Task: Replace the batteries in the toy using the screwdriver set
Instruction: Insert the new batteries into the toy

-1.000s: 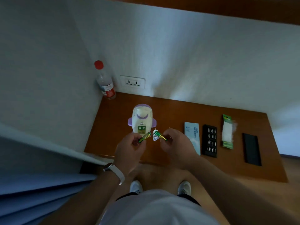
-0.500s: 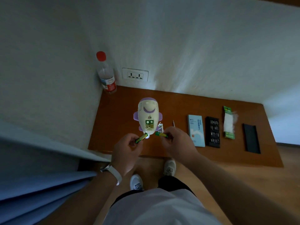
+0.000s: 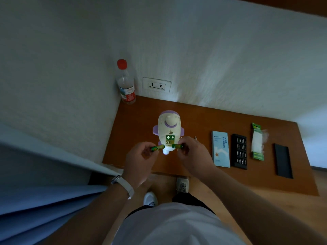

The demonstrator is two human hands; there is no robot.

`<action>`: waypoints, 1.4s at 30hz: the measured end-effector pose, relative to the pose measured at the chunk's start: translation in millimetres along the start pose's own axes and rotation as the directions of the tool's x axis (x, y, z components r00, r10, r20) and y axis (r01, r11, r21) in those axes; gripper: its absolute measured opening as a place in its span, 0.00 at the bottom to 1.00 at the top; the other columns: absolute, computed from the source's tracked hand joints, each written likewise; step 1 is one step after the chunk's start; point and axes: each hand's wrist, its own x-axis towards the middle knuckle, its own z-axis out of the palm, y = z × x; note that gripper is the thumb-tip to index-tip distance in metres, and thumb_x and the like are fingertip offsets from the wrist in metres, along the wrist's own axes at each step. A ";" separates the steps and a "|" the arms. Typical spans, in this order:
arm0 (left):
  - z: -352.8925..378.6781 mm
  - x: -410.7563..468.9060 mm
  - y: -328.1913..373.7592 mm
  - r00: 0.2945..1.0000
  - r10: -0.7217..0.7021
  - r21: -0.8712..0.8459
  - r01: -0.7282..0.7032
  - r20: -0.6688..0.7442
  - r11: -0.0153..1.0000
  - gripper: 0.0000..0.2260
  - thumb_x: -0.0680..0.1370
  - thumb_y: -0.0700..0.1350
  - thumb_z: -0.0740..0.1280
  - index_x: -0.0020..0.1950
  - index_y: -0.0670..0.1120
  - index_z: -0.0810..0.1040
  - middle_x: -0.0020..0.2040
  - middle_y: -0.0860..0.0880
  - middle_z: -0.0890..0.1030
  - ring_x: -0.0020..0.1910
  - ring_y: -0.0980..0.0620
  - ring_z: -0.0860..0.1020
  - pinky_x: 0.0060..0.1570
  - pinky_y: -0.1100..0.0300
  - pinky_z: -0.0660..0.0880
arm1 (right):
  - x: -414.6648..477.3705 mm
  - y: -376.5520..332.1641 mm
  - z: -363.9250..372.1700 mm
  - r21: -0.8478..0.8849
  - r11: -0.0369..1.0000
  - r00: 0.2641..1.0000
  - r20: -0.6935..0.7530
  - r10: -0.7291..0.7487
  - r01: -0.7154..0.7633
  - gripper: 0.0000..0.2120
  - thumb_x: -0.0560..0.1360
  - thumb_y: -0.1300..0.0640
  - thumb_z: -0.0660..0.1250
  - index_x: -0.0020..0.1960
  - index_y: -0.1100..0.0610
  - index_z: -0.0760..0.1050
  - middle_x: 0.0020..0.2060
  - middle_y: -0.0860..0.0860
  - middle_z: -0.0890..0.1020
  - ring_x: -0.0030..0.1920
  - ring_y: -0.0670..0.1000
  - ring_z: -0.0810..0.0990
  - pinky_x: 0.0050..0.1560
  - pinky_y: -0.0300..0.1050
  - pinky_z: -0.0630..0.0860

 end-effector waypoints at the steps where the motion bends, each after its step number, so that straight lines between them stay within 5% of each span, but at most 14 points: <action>1: 0.8 -0.1 2.0 1.000 0.001 -0.012 -0.001 0.000 1.000 0.10 0.75 0.39 0.73 0.50 0.52 0.79 0.41 0.54 0.79 0.40 0.62 0.76 0.39 0.71 0.73 | -0.5 0.6 -0.7 0.011 1.000 1.000 -0.002 0.004 -0.004 0.10 0.78 0.56 0.67 0.59 0.51 0.75 0.52 0.46 0.79 0.45 0.44 0.77 0.42 0.36 0.77; 5: 5.2 -2.1 10.7 0.999 0.039 -0.017 -0.038 0.030 0.999 0.08 0.76 0.40 0.73 0.51 0.51 0.80 0.41 0.54 0.79 0.40 0.60 0.76 0.39 0.69 0.74 | -3.2 4.1 -3.8 0.035 0.999 1.000 -0.007 0.006 -0.006 0.09 0.77 0.56 0.67 0.58 0.50 0.75 0.51 0.46 0.80 0.46 0.46 0.78 0.45 0.43 0.81; 10: 8.7 -1.1 22.0 0.996 0.051 -0.029 -0.049 0.072 0.998 0.09 0.76 0.39 0.73 0.53 0.49 0.80 0.43 0.53 0.79 0.42 0.61 0.76 0.41 0.70 0.74 | -6.7 3.8 -7.5 0.081 0.997 1.000 -0.017 -0.018 0.020 0.09 0.77 0.57 0.67 0.57 0.50 0.75 0.50 0.45 0.79 0.45 0.44 0.78 0.41 0.35 0.78; 20: 25.9 0.2 41.2 0.969 0.106 -0.100 -0.085 0.222 0.991 0.09 0.76 0.39 0.72 0.53 0.49 0.79 0.51 0.57 0.78 0.51 0.59 0.78 0.44 0.71 0.75 | -11.6 3.7 -15.0 0.236 0.969 0.997 -0.020 -0.075 0.078 0.09 0.77 0.56 0.68 0.56 0.52 0.78 0.47 0.45 0.81 0.48 0.42 0.79 0.46 0.38 0.80; 26: 28.3 4.9 37.4 0.935 0.213 -0.106 -0.191 0.283 0.976 0.09 0.74 0.41 0.75 0.53 0.45 0.81 0.58 0.55 0.80 0.61 0.58 0.77 0.49 0.70 0.76 | -13.5 1.8 -26.8 0.363 0.932 1.000 0.004 -0.023 0.020 0.06 0.76 0.57 0.69 0.53 0.50 0.78 0.39 0.43 0.79 0.39 0.41 0.77 0.38 0.34 0.74; 31: 25.9 5.7 47.0 0.932 0.220 -0.118 -0.194 0.287 0.974 0.11 0.71 0.53 0.72 0.50 0.50 0.81 0.51 0.54 0.83 0.54 0.64 0.79 0.47 0.69 0.77 | -12.9 0.9 -31.6 0.397 0.918 0.999 0.035 -0.030 0.014 0.06 0.77 0.58 0.69 0.53 0.50 0.79 0.40 0.45 0.81 0.40 0.42 0.78 0.40 0.35 0.75; 36: 27.7 7.7 44.9 0.940 0.252 -0.059 -0.245 0.231 0.968 0.10 0.73 0.44 0.76 0.46 0.55 0.77 0.46 0.62 0.81 0.49 0.66 0.79 0.42 0.65 0.79 | -12.2 -1.2 -36.1 0.461 0.887 0.996 0.079 -0.051 0.009 0.06 0.79 0.58 0.66 0.53 0.50 0.79 0.43 0.48 0.83 0.45 0.47 0.80 0.45 0.39 0.77; 39: 29.2 6.3 47.6 0.944 0.276 -0.028 -0.276 0.178 0.961 0.10 0.72 0.52 0.76 0.45 0.58 0.75 0.44 0.66 0.81 0.46 0.63 0.80 0.39 0.56 0.81 | -12.4 -6.1 -38.6 0.500 0.866 0.995 0.086 -0.056 0.005 0.07 0.80 0.58 0.65 0.54 0.49 0.78 0.44 0.46 0.82 0.48 0.46 0.79 0.45 0.35 0.76; 42: 31.2 6.1 48.2 0.941 0.321 0.046 -0.327 0.110 0.944 0.14 0.71 0.61 0.68 0.47 0.51 0.78 0.45 0.55 0.84 0.44 0.55 0.82 0.38 0.47 0.82 | -12.5 -11.6 -39.9 0.540 0.842 0.994 0.087 -0.066 0.009 0.07 0.79 0.59 0.66 0.55 0.51 0.78 0.44 0.45 0.81 0.46 0.40 0.78 0.45 0.32 0.74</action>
